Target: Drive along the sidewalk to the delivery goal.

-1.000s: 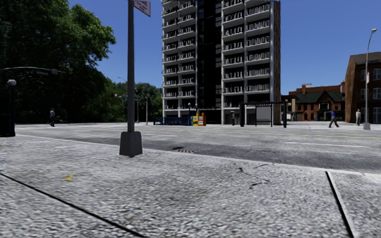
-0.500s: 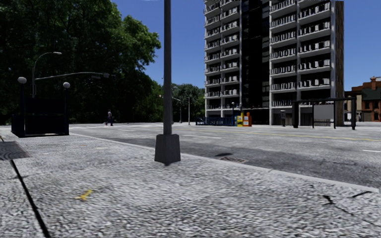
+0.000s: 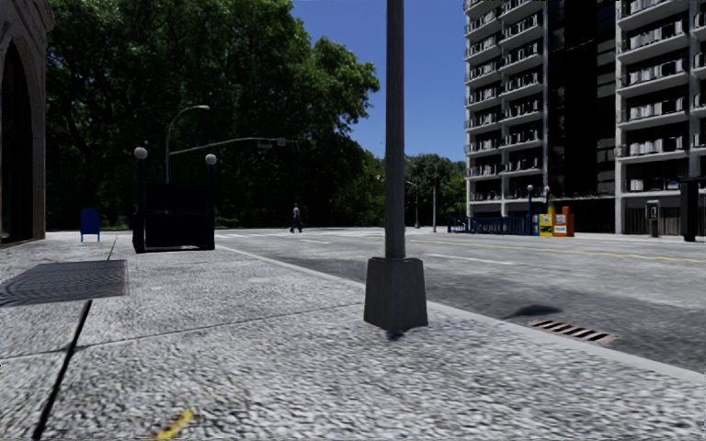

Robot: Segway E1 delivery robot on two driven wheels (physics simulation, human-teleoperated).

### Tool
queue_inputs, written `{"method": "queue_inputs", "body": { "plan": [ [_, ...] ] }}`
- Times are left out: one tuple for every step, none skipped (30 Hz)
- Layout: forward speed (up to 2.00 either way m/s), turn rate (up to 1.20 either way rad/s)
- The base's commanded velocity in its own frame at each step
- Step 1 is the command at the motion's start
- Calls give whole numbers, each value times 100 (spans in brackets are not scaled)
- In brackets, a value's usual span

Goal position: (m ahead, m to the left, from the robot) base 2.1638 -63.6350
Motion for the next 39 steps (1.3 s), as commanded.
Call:
{"method": "queue_inputs", "body": {
  "plan": [
    [173, 56],
    [173, 56],
    [173, 56],
    [173, 56],
    [173, 56],
    [173, 56],
    [173, 56],
    [173, 56],
    [173, 56],
    [173, 56],
    [173, 56],
    [173, 56],
    [173, 56],
    [173, 56],
    [173, 56],
    [173, 56],
    [173, 56],
    [173, 56],
    [173, 56],
    [173, 56],
    [173, 56],
    [173, 56],
    [173, 56],
    [173, 56],
    [173, 56],
    [173, 56],
    [173, 56],
    [173, 56],
    [173, 56],
    [173, 56],
    [173, 56],
    [173, 56],
    [173, 56],
    [173, 56],
    [173, 56],
    [173, 56],
    [173, 56],
    [173, 56],
    [173, 56]
  ]
}}
